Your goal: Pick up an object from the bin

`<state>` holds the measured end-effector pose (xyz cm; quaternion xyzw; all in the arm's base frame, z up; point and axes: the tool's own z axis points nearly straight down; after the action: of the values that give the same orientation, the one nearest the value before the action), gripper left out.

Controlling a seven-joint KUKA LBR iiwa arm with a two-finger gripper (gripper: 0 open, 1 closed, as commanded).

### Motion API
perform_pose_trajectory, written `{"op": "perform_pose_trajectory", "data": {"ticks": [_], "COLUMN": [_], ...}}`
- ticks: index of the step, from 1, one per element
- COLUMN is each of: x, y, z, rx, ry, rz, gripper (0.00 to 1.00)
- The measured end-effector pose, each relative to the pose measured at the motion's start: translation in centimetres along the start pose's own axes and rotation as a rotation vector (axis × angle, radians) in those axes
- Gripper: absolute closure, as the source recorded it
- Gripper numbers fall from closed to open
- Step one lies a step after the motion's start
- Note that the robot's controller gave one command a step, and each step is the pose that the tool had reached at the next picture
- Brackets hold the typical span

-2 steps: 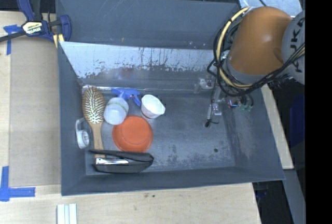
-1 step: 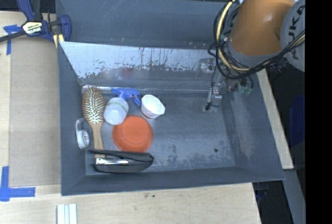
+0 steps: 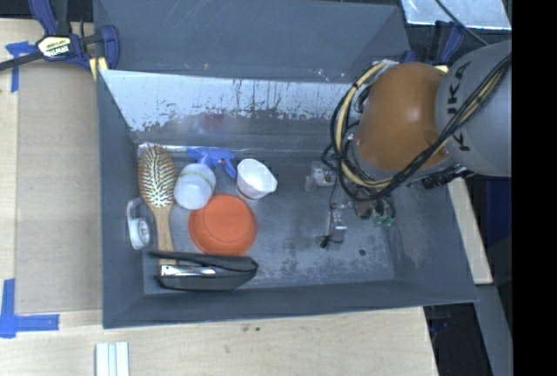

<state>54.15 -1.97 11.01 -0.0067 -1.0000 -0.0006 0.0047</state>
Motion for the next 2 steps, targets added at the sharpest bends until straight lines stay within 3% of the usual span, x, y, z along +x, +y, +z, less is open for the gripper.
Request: {"op": "perform_pose_trajectory", "data": {"ticks": [1, 2], "x": [-6.1, -3.6], "y": [-5.6, -3.7], "z": [-2.9, -0.9], "rx": [0.001, 0.005], "ry": [-0.039, -0.042], "rz": [0.211, 0.167], "gripper": [0.0, 0.0]}}
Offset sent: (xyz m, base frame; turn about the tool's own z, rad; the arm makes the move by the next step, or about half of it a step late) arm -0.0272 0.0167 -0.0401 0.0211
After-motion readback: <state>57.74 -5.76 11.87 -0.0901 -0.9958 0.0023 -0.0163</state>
